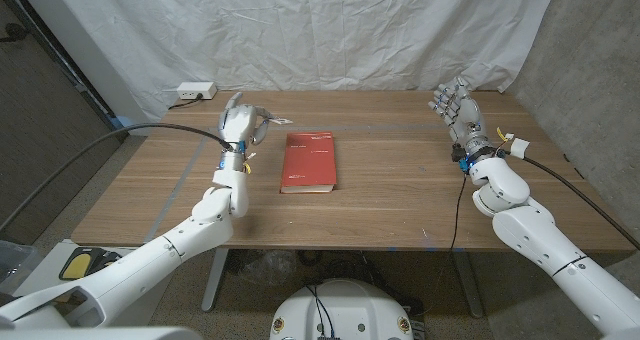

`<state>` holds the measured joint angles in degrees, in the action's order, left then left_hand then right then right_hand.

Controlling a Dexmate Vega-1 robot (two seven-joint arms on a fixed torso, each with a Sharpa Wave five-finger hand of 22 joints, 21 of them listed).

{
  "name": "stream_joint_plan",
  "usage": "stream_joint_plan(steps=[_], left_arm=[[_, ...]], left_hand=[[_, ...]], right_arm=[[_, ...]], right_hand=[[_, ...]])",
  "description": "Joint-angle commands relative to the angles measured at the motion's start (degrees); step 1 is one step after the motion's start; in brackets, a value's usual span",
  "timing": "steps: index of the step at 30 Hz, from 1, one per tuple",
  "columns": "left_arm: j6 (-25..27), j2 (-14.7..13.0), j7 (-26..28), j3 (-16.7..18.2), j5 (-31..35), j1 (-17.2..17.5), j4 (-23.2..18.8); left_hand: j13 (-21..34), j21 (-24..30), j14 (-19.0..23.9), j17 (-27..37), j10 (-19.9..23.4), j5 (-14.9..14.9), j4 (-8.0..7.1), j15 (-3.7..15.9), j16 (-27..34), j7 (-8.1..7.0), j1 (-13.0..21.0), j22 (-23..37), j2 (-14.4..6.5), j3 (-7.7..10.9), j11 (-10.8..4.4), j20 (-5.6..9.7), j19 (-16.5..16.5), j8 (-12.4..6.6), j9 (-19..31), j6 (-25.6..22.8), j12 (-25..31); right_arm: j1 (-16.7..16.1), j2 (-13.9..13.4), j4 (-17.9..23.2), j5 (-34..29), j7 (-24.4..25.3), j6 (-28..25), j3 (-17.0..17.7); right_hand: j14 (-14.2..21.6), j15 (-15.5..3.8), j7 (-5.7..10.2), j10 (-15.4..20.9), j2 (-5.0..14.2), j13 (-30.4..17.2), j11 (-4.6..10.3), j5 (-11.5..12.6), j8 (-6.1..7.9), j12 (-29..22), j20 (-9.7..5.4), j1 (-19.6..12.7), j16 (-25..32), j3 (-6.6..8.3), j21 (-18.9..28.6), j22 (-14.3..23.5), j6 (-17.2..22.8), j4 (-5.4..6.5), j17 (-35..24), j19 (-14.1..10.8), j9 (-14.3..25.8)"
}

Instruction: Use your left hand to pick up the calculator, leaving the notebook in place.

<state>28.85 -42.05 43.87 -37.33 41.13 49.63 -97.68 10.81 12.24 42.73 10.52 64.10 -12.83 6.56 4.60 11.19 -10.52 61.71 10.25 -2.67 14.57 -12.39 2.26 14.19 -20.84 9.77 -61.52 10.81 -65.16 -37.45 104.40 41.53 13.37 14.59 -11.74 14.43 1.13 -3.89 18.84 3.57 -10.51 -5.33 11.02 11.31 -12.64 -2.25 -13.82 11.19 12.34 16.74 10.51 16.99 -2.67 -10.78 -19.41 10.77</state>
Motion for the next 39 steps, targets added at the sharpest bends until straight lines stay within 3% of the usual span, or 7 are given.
stream_joint_plan(steps=[1, 31, 39], left_arm=[[0.7, -1.5, -3.9, 0.8, 1.6, -0.2, -3.1], [1.5, -3.2, -10.7, 3.9, 3.2, 0.0, -10.0], [1.2, -2.4, -9.9, 3.8, 4.0, 0.1, -9.3]], left_hand=[[0.2, -0.4, -0.1, 0.1, -0.3, 0.0, 0.11, 7.22, -0.3, -0.26, -0.5, 0.2, -0.1, 0.47, -0.09, 5.90, -0.2, 0.30, 0.3, -0.2, -0.1], [0.3, -0.4, -0.1, 0.1, -0.1, 0.3, 0.03, 7.24, -0.2, -0.07, -0.5, 0.2, 0.1, 0.96, -0.10, 5.93, -0.2, 0.59, 0.4, -0.7, 0.0], [0.3, -0.4, -0.1, 0.1, 0.0, 0.4, 0.04, 7.24, -0.2, -0.19, -0.5, 0.2, 0.1, 1.07, -0.10, 5.93, -0.2, 0.64, 0.4, -0.8, 0.1]], right_arm=[[0.5, 0.7, -0.9, -0.2, -0.4, 1.0, -0.4], [0.0, 0.6, 0.4, -0.7, 0.9, 0.6, -0.3], [0.3, 0.6, 0.0, -0.5, 0.6, 0.5, -0.4]], right_hand=[[0.6, 0.16, 0.23, 0.4, -0.03, -0.3, 0.27, -0.1, 0.04, 0.0, -0.21, 0.0, 0.0, 0.10, -0.2, 0.3, 0.4, -0.21, -0.1, -0.4, 0.2], [0.9, 0.16, 0.14, 0.5, 0.06, -0.3, 0.28, -0.1, 0.05, 0.0, -0.36, 0.0, 0.0, 0.10, -0.4, 0.3, 0.5, -0.33, -0.1, -0.8, 0.2], [0.9, 0.12, 0.17, 0.4, 0.08, -0.3, 0.27, -0.1, 0.06, 0.1, -0.34, 0.0, 0.0, 0.09, -0.5, 0.3, 0.5, -0.36, -0.1, -0.8, 0.2]])
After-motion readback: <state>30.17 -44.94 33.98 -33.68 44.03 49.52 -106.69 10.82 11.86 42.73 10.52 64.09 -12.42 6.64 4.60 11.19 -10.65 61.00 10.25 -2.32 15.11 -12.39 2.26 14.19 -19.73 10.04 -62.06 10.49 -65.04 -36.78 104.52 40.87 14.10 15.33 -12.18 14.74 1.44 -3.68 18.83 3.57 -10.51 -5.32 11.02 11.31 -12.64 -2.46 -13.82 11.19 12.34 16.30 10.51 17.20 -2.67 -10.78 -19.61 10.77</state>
